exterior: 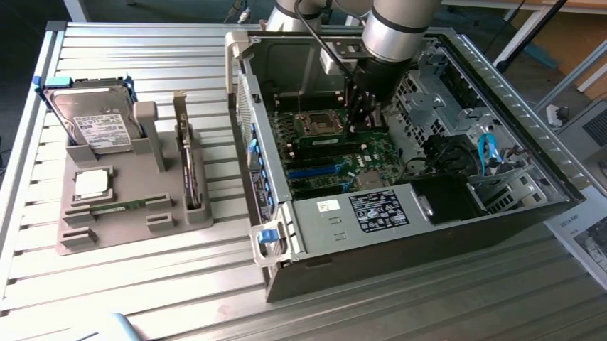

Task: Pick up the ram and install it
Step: 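Insert the ram into the slot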

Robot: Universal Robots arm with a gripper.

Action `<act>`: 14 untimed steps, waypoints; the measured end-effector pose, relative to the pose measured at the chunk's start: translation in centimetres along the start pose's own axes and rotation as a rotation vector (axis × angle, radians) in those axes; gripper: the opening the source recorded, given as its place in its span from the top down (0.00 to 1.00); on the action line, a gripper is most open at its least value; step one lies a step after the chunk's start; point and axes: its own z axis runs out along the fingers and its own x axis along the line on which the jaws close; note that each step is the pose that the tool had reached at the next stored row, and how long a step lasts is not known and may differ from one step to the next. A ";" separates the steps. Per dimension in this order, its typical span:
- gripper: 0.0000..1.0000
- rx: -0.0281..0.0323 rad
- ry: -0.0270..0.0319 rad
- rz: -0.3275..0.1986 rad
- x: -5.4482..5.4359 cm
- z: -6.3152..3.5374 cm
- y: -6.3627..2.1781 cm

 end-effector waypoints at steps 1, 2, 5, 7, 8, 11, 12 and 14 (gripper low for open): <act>0.88 0.0000 -0.0001 0.000 0.0 0.00 0.00; 0.88 -0.0005 0.0000 0.000 0.0 0.00 -0.01; 0.88 -0.0072 0.0003 0.000 0.0 0.00 -0.12; 0.88 -0.0074 0.0003 0.000 0.0 0.00 -0.12; 0.88 -0.0074 0.0003 0.000 0.0 0.01 -0.12; 0.88 -0.0074 0.0002 0.000 -0.1 0.32 -0.06; 0.88 -0.0074 0.0002 0.000 -0.1 0.40 -0.03; 0.88 -0.0074 0.0002 0.000 -0.2 0.56 0.02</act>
